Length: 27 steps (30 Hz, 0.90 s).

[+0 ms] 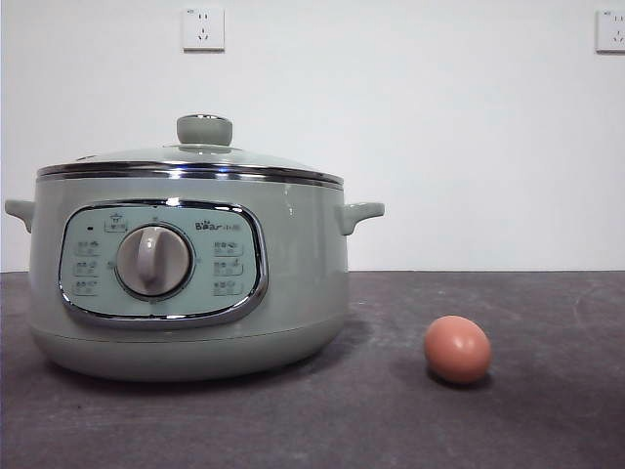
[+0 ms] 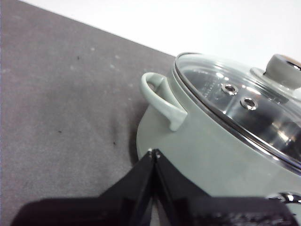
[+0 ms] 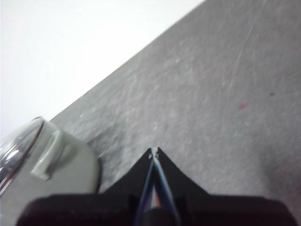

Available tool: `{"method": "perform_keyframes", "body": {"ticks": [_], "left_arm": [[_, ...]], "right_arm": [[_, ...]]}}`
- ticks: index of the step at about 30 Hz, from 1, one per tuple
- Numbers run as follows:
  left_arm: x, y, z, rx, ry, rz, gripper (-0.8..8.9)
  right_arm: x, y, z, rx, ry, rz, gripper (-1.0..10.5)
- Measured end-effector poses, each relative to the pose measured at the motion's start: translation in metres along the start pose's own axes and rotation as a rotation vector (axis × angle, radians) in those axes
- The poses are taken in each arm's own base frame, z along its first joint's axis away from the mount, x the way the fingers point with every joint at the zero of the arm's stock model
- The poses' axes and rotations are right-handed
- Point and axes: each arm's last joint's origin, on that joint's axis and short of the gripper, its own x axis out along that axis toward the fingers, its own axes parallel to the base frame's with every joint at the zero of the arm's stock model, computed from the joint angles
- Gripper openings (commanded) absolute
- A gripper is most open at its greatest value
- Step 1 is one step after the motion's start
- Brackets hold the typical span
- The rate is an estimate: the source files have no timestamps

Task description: Pick up the egg,open the lid,put the egg in the pot,close the lid

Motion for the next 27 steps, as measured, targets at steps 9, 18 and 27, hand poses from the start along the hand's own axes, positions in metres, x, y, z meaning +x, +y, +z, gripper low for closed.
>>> {"method": "perform_keyframes", "body": {"ticks": [9, 18, 27], "left_arm": [[-0.021, -0.025, 0.050, 0.009, -0.067, -0.026, -0.06], [-0.028, -0.048, 0.101, 0.039, -0.078, -0.077, -0.06], [-0.006, -0.068, 0.143, 0.049, 0.127, -0.293, 0.06]], "right_arm": [[-0.006, 0.029, 0.035, -0.023, 0.075, 0.026, -0.1], [0.008, 0.067, 0.085, -0.154, 0.189, 0.136, -0.1], [0.038, 0.098, 0.123, -0.171, 0.432, 0.389, 0.0]]}}
